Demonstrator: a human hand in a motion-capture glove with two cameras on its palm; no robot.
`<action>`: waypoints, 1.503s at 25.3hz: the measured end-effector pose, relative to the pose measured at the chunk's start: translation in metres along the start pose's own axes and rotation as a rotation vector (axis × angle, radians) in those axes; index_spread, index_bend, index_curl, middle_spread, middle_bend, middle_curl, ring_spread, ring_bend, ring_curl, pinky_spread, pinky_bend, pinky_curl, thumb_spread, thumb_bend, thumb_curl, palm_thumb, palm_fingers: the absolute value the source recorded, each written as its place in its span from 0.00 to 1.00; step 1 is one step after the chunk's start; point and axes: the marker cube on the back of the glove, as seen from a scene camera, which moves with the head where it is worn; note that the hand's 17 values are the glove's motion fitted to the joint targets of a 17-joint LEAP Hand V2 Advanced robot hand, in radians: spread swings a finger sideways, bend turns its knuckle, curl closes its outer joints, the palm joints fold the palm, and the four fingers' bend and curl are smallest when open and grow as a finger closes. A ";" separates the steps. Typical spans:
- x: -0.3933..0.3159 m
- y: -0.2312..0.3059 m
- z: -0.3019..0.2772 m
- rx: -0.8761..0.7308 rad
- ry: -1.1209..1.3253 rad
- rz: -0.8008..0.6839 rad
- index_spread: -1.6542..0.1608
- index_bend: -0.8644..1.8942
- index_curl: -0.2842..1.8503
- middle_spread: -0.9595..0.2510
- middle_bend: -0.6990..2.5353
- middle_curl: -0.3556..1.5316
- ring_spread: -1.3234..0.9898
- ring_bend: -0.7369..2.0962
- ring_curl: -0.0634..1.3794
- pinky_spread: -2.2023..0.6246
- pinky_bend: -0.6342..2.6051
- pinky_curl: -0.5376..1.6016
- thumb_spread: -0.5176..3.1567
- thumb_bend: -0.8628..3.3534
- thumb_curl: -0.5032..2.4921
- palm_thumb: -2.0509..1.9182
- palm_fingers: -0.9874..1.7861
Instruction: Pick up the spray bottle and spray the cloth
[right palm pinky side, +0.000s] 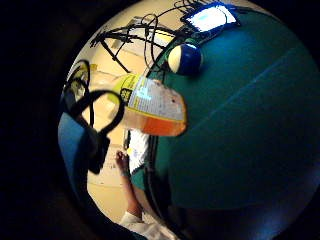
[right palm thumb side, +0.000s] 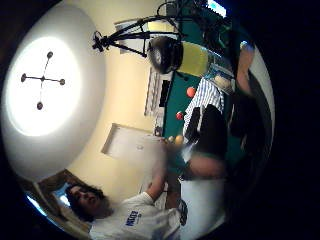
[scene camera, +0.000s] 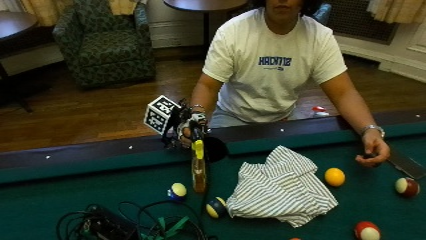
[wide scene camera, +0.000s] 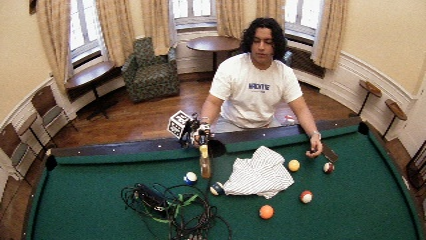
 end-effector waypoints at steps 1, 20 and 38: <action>0.000 0.000 0.000 0.002 -0.002 -0.006 0.78 0.52 0.34 0.64 0.45 0.54 0.50 0.59 0.43 0.70 0.47 0.54 0.37 0.20 0.36 0.74 0.76; -0.005 -0.001 0.008 -0.004 0.036 -0.036 0.73 0.38 0.31 0.68 0.30 0.44 0.52 0.47 0.35 0.76 0.36 0.46 0.43 0.20 0.35 0.73 0.60; -0.007 -0.049 0.035 -0.059 -0.058 0.017 0.71 0.35 0.27 0.70 0.29 0.41 0.53 0.43 0.29 0.82 0.30 0.41 0.43 0.20 0.33 0.72 0.60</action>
